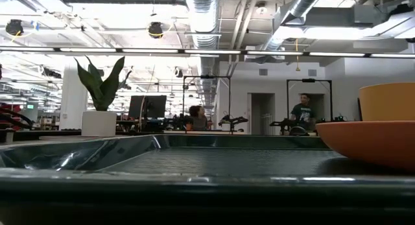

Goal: Pick and place plate/cup/fork/spoon on tray
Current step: Put the pink fork next to the orange plate on the black tray

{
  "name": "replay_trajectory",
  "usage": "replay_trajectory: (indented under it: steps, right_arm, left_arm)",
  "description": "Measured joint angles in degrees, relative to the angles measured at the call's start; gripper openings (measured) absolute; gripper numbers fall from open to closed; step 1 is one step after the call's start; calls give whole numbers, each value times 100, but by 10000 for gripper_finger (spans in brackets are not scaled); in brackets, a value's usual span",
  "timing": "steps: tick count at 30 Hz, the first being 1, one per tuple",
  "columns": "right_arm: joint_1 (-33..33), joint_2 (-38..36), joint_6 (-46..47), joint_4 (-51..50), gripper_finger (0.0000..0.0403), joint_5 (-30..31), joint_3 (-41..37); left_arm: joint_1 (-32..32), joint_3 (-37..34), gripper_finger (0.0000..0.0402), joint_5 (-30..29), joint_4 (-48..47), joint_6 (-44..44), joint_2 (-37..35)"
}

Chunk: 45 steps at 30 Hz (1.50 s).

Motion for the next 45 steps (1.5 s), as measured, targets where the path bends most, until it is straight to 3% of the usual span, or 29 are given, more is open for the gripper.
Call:
replay_trajectory:
  steps: [7,13,31,40,45]
  right_arm:
    - [-341,621,-224,-168,212,-85,758]
    - [-517,1108,-219,-514,212,-710,1166]
    - [-661,1255,-137,-495,209,-855,1186]
    - [-775,1471,-159,-393,169,-1106,1199]
    - [-847,1621,-80,-507,118,-1106,1179]
  left_arm:
    - [164,2,0,72,161,-193,291]
    - [162,-7,0,174,386,-191,475]
    - [155,-2,0,441,719,-814,606]
    - [153,-2,0,491,824,-949,746]
    - [153,-2,0,490,885,-947,740]
